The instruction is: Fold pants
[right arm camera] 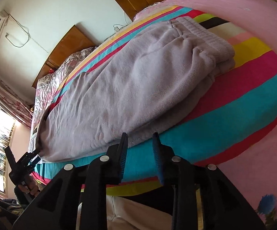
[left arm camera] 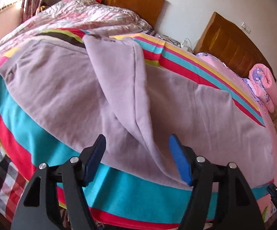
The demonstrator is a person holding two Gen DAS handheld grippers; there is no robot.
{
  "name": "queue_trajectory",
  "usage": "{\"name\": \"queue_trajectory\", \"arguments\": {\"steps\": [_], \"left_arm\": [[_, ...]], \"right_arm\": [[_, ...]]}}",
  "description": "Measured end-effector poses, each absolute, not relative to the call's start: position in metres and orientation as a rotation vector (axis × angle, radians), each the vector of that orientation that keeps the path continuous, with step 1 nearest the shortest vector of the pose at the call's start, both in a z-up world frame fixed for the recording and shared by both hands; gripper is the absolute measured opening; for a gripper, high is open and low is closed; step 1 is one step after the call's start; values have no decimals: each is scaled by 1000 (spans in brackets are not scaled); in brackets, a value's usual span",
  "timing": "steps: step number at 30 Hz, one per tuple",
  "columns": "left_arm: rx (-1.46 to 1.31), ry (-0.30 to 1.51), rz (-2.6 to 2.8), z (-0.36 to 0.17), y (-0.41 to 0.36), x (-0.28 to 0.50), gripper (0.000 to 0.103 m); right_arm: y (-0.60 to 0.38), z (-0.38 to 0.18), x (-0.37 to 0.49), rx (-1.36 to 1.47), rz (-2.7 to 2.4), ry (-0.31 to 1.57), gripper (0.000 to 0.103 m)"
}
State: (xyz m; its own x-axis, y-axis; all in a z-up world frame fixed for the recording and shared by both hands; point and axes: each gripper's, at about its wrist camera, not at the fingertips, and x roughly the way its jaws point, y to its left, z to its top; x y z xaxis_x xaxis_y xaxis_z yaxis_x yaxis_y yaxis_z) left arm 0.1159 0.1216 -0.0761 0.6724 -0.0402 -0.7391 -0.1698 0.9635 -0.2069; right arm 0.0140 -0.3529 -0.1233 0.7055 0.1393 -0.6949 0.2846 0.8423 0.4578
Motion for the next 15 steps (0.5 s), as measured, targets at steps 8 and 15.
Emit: {"name": "queue_trajectory", "arguments": {"steps": [8,15], "left_arm": [[-41,854,-343,-23,-17,202,80],[148,976,-560,-87,-171,285,80]], "right_arm": [[-354,-78,99,200,-135,713,71],[-359,-103,135,68,-100,831,73]]}}
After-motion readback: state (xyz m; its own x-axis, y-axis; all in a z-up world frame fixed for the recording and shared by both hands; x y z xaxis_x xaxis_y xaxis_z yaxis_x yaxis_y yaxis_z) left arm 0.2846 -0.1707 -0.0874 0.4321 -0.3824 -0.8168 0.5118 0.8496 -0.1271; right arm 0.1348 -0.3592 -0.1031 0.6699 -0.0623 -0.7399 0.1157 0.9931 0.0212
